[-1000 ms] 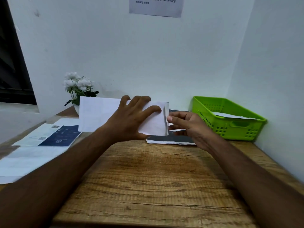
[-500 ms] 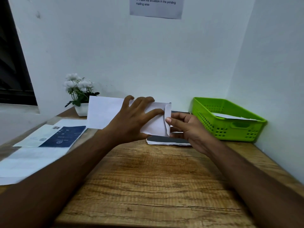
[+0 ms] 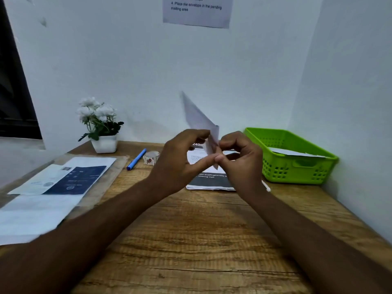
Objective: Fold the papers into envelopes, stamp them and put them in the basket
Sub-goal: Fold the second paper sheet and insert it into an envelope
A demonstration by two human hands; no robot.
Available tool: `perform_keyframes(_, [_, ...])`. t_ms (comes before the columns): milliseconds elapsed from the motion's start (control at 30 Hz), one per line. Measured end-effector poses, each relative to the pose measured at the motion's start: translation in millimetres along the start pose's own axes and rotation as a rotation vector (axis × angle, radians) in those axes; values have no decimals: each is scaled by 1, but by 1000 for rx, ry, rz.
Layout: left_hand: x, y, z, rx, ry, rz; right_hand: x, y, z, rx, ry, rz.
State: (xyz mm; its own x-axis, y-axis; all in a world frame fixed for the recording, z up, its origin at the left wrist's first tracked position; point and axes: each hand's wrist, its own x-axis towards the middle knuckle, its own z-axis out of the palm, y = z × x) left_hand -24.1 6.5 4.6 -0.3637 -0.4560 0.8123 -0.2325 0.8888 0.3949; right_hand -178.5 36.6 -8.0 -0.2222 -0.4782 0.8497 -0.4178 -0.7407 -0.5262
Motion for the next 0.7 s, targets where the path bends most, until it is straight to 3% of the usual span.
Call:
perform_keyframes(67, [-2,9,4,-296,13,-161,-4,0,3,-88,-49,-101])
perform_keyframes(133, [-3,14,8,-436,60,-215,-8,2,7,-191,-87,-164])
perform_keyframes(400, [6,-2,-1,-418,140,-375,-8,2,8,-327,-208,-193])
perform_keyframes(600, [14,-33,-38,-485,-194,-525,12,9,-14,-606,-82,-269])
perform_keyframes(700, [12,-52,-54,-528,-377,-640,21,14,-29,-581,-185,-95])
